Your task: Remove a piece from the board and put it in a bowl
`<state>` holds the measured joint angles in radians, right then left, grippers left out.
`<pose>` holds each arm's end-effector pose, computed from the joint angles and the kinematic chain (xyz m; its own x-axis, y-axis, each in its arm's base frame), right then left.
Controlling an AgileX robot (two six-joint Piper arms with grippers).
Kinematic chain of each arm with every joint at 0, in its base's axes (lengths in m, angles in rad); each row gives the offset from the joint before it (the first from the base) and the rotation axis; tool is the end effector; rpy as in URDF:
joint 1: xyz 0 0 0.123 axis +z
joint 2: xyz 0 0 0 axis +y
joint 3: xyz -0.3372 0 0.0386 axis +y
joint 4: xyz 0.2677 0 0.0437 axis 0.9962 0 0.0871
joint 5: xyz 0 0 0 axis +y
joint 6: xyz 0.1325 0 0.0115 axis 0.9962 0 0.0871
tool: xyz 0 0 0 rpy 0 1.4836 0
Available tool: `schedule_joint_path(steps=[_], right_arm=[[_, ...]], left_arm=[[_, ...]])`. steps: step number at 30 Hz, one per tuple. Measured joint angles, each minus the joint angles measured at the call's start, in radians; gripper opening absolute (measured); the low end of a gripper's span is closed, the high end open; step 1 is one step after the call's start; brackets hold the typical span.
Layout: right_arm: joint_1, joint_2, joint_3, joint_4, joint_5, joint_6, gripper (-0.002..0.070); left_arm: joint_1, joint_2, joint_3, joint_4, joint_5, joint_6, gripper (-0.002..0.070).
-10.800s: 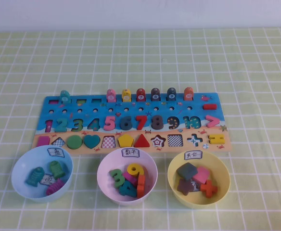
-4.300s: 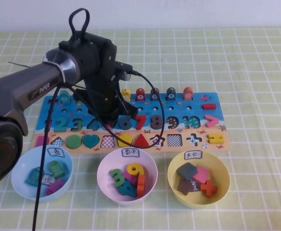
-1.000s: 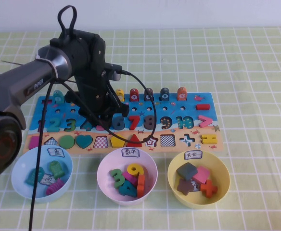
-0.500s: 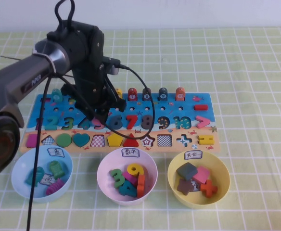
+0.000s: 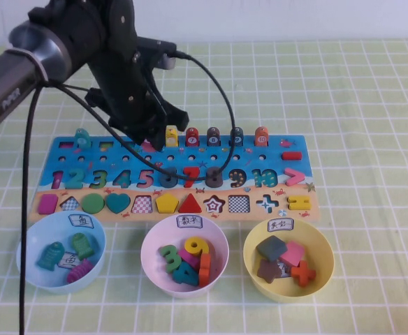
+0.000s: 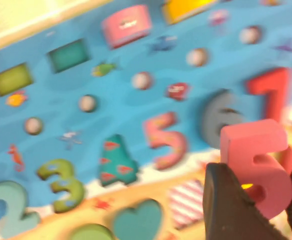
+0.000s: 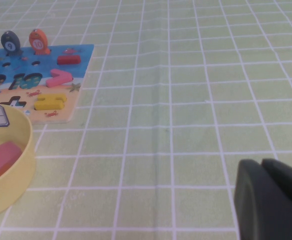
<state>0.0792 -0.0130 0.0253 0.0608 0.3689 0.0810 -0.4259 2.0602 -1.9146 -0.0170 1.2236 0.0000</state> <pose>0.0574 0.0075 0.1591 -0.2993 0.1139 -0.9473 -0.0595 0.9887 0.1377 0.4559 -0.2092 0.2794 -0.8753 0.3908 -0.2847 0.4122 0.9109 -0.0170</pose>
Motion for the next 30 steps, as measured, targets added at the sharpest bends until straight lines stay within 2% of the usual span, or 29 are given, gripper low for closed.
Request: schedule_joint_path(steps=[7,12,17,30], right_arm=[[0.0,0.0,0.0,0.0,0.0,0.0,-0.0017],[0.0,0.0,0.0,0.0,0.0,0.0,-0.0017],[0.0,0.0,0.0,0.0,0.0,0.0,-0.0017],[0.0,0.0,0.0,0.0,0.0,0.0,-0.0017]], left_arm=[[-0.099,-0.149,0.174,-0.028,0.0,0.039,0.0214],[-0.219,-0.25,0.342,-0.028,0.006,0.039,0.0214],[-0.306,-0.268,0.373,-0.031,0.005,0.041,0.0214],[-0.325,-0.184,0.383,0.047,-0.003,0.041,0.0214]])
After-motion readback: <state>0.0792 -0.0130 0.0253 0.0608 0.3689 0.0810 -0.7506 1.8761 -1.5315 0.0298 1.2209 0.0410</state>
